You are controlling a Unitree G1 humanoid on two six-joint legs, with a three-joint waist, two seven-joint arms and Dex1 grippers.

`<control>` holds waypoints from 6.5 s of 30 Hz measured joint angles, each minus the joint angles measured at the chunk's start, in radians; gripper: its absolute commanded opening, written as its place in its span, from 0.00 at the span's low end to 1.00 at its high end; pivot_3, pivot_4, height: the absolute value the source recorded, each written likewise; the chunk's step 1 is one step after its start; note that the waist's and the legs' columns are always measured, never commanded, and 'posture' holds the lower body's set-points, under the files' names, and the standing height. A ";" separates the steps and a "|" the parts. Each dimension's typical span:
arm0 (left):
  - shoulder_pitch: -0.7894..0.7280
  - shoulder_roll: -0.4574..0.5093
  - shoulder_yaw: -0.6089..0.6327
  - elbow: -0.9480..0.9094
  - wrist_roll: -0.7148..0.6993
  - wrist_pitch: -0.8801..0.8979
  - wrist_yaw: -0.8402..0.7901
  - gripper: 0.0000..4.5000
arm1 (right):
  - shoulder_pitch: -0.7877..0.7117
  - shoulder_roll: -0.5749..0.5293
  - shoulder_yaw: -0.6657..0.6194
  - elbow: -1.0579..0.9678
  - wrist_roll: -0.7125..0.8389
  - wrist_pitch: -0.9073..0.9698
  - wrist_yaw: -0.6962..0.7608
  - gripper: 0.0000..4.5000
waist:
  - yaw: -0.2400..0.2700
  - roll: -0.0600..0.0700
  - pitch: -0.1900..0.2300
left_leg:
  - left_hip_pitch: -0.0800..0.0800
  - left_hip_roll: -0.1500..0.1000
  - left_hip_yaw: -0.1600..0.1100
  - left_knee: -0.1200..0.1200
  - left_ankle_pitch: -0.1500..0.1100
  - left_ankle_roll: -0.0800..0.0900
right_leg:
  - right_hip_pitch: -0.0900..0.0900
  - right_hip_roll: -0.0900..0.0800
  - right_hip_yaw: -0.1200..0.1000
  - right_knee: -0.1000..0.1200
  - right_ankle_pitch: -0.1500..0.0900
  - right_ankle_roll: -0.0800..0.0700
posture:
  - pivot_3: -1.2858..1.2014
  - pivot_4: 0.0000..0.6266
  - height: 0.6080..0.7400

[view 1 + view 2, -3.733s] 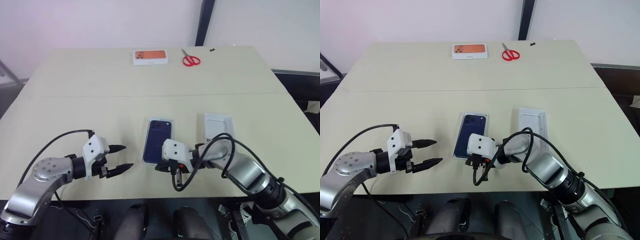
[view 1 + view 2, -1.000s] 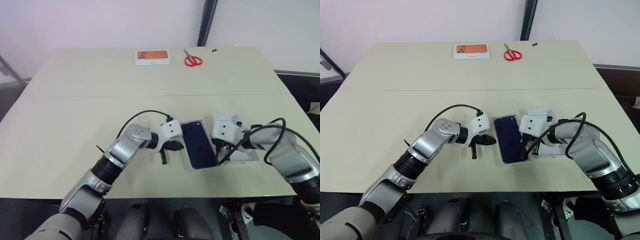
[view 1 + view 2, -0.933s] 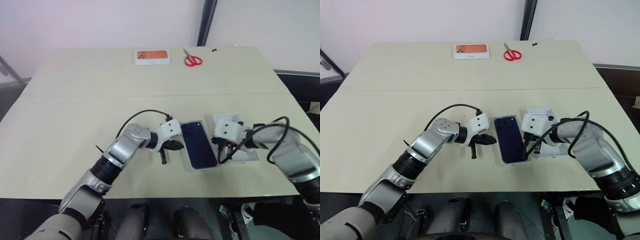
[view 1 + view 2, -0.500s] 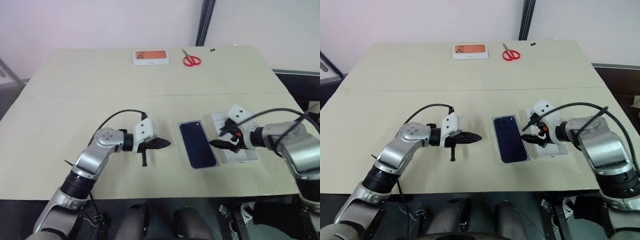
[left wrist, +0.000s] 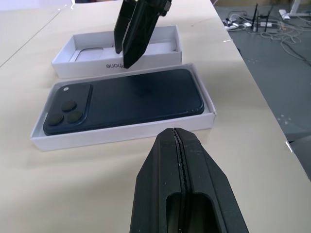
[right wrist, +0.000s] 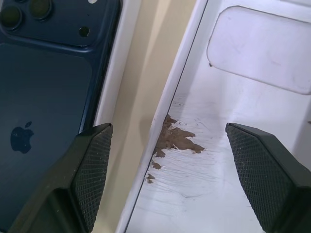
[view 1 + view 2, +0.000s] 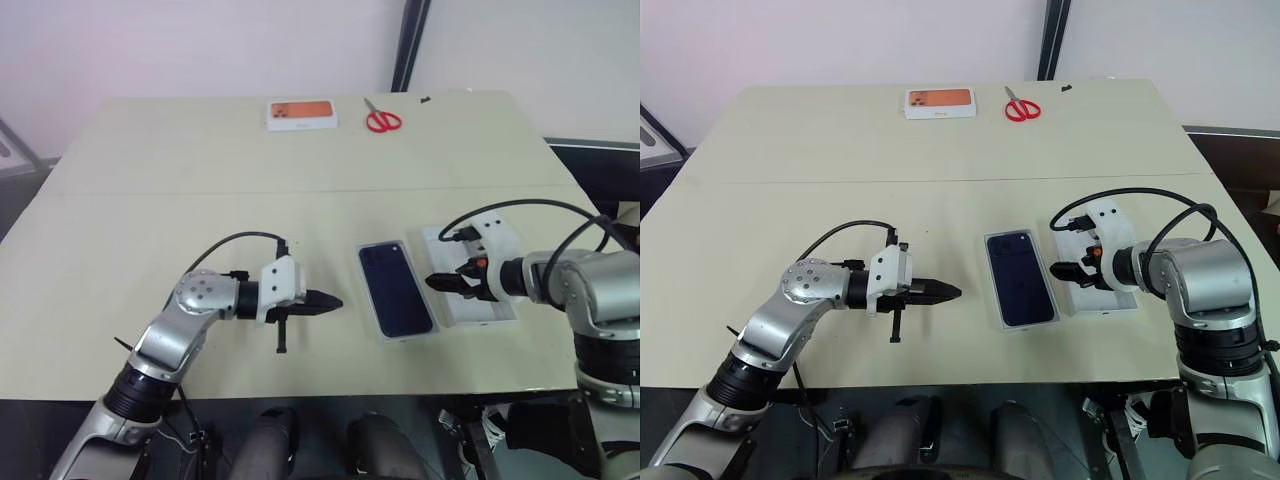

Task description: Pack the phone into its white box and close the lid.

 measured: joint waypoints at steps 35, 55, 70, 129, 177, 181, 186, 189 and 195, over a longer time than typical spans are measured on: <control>-0.020 0.073 0.194 0.158 -0.032 -0.030 0.103 0.00 | 0.150 0.235 0.039 0.057 1.628 -0.427 -0.934 0.00 | -0.028 0.000 0.000 | 0.000 0.001 0.000 0.001 -0.001 0.003 | 0.001 0.001 -0.001 0.000 0.000 0.001 | 0.52 0.24 1.00; -0.143 -0.149 -0.049 0.196 0.092 -0.045 0.156 0.00 | -0.052 -0.263 0.095 0.034 1.176 -0.412 -0.641 0.95 | -0.020 0.000 0.000 | -0.001 0.001 0.001 0.001 -0.001 0.003 | 0.001 0.001 0.000 -0.001 0.000 0.001 | 0.52 0.24 1.00; -0.121 -0.172 -0.034 0.065 0.069 0.098 0.248 0.00 | 0.035 -0.414 0.334 -0.025 0.277 -0.855 -0.044 0.00 | -0.022 0.000 0.000 | -0.001 0.001 0.001 0.001 -0.001 0.002 | 0.000 0.001 0.000 -0.001 0.000 0.001 | 0.52 0.24 1.00; -0.182 -0.196 -0.192 0.161 0.193 0.266 0.248 0.00 | 0.145 -0.311 0.324 -0.042 -0.158 -0.916 0.224 0.00 | -0.015 0.000 0.000 | -0.001 0.001 0.000 0.002 -0.001 0.002 | 0.001 0.001 0.000 0.000 0.000 0.001 | 0.52 0.24 1.00; -0.250 -0.255 -0.039 0.179 0.101 0.273 0.261 0.00 | 0.282 -0.339 0.066 -0.026 -0.078 -0.964 0.339 0.00 | 0.001 0.000 0.000 | 0.000 0.000 0.000 0.004 -0.001 0.002 | 0.002 0.001 -0.001 0.000 0.000 0.001 | 0.52 0.24 1.00; -0.320 -0.290 -0.036 0.272 0.116 0.266 0.306 0.00 | 0.380 -0.342 -0.016 -0.114 0.040 -0.929 0.420 0.00 | 0.006 0.000 0.000 | 0.000 0.000 0.000 0.007 -0.001 0.003 | 0.004 0.001 -0.001 0.000 0.000 0.001 | 0.52 0.24 1.00; -0.360 -0.320 -0.129 0.441 0.205 0.219 0.320 0.00 | 0.484 -0.343 0.000 -0.225 0.083 -0.905 0.434 0.00 | 0.005 0.000 0.001 | 0.000 0.001 0.000 0.009 -0.002 0.005 | 0.006 0.001 -0.001 0.000 0.000 0.001 | 0.52 0.24 1.00; -0.382 -0.339 -0.140 0.475 0.211 0.214 0.309 0.00 | 0.497 -0.343 0.050 -0.234 0.047 -0.906 0.394 0.00 | 0.005 0.000 0.000 | 0.000 0.000 0.000 0.010 -0.003 0.005 | 0.006 0.001 -0.001 0.000 0.000 0.002 | 0.52 0.24 1.00; -0.392 -0.349 -0.150 0.504 0.227 0.194 0.306 0.00 | 0.491 -0.335 0.094 -0.235 0.007 -0.906 0.337 0.00 | 0.006 0.000 0.000 | 0.004 0.000 -0.002 0.011 -0.003 0.005 | 0.012 0.001 -0.003 -0.001 -0.001 0.002 | 0.52 0.24 1.00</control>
